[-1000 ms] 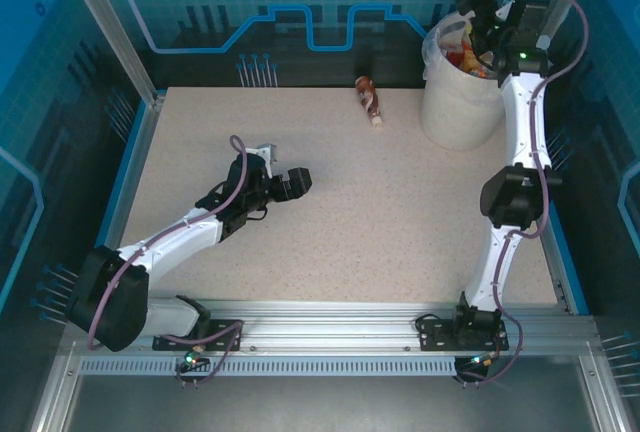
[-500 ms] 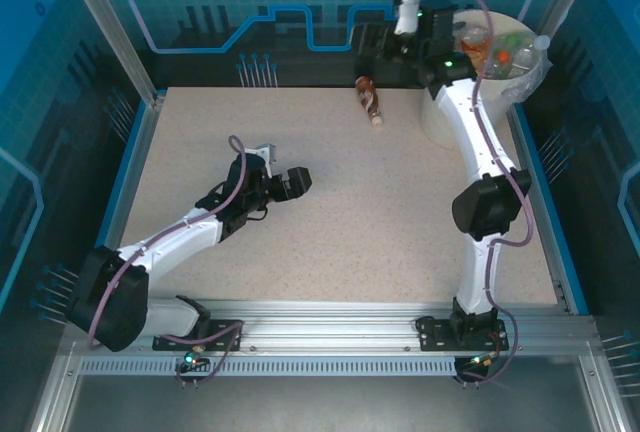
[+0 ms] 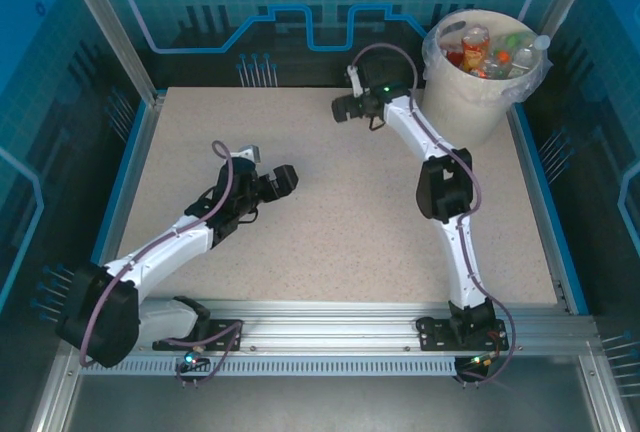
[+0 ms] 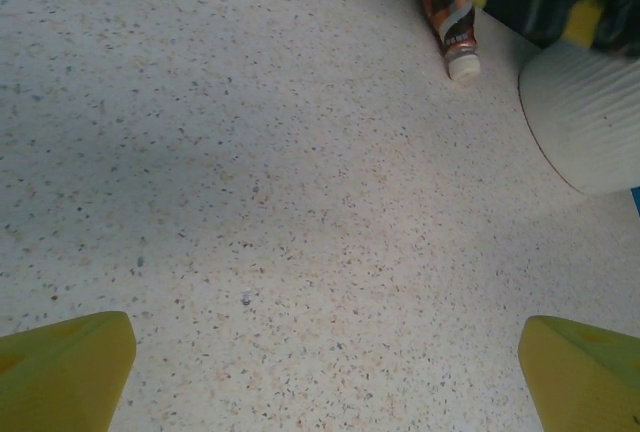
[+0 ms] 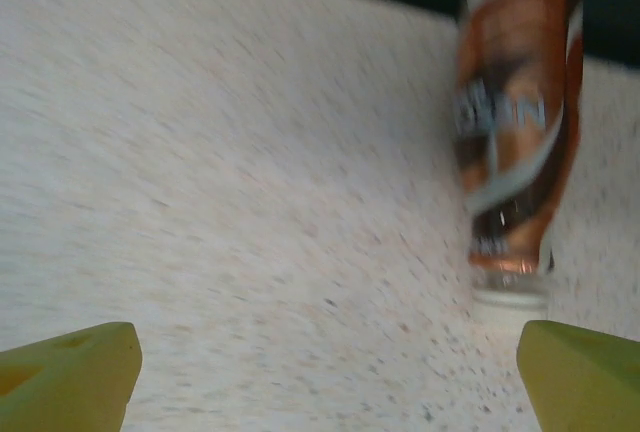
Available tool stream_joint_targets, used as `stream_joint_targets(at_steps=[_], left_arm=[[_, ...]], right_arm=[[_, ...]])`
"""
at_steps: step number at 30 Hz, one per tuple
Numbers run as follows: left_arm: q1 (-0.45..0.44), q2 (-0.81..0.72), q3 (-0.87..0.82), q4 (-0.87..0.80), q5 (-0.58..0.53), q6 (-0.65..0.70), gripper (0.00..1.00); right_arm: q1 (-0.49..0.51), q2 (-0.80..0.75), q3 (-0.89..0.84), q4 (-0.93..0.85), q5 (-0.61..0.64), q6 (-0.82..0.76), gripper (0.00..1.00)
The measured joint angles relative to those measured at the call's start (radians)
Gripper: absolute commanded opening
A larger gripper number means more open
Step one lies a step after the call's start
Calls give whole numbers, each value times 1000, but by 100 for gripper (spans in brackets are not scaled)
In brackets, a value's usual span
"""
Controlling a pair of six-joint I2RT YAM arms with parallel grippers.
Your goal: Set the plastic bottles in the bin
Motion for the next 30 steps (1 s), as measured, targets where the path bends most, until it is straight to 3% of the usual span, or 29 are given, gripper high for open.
stream_joint_targets(at_steps=[7, 15, 18, 30], left_arm=[[7, -3, -13, -9, -10, -5, 99], [14, -3, -13, -15, -16, -8, 99], [22, -3, -14, -17, -21, -8, 99], [49, 13, -19, -19, -25, -8, 99]], right_arm=[[-40, 157, 140, -106, 106, 20, 84], [-68, 264, 330, -119, 134, 20, 71], [-81, 283, 343, -129, 104, 37, 68], [-127, 350, 410, -221, -45, 69, 41]])
